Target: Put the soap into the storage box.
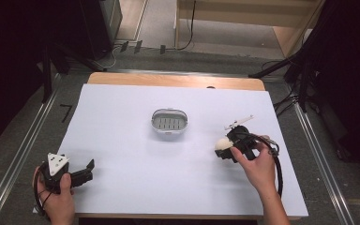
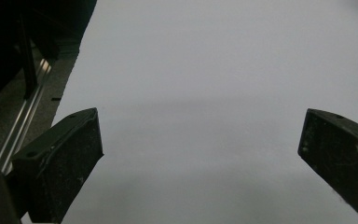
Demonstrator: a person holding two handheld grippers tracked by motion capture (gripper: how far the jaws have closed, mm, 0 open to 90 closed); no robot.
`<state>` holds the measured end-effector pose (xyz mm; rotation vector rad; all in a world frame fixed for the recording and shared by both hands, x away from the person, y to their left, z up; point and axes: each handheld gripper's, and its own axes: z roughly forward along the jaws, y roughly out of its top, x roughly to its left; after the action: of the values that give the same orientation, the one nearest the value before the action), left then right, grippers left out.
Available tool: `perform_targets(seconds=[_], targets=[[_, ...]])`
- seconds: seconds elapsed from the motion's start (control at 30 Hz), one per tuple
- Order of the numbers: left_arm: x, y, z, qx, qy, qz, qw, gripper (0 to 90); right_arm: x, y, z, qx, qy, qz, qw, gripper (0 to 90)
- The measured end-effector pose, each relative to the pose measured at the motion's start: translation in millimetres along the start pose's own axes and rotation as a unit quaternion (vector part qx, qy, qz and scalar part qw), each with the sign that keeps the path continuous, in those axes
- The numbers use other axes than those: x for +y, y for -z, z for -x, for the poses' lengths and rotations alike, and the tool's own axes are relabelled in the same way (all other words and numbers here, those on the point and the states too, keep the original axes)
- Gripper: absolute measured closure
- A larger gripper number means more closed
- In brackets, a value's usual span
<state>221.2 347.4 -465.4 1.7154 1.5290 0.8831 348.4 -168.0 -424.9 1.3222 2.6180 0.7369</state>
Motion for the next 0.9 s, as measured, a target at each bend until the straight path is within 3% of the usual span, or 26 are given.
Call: perform_targets(seconds=[0.23,0.9], targets=[[0.0,0.1,-0.2,0.0,0.0,0.0,1.0,0.1,9.0,-0.3,-4.3,-0.003,0.006,0.01,0.9999,25.2],[-0.1,0.2,-0.9,-0.003,0.003,0.001,1.0,0.1,39.7,-8.8,-25.4,0.015,0.034,0.011,0.9992,25.2]])
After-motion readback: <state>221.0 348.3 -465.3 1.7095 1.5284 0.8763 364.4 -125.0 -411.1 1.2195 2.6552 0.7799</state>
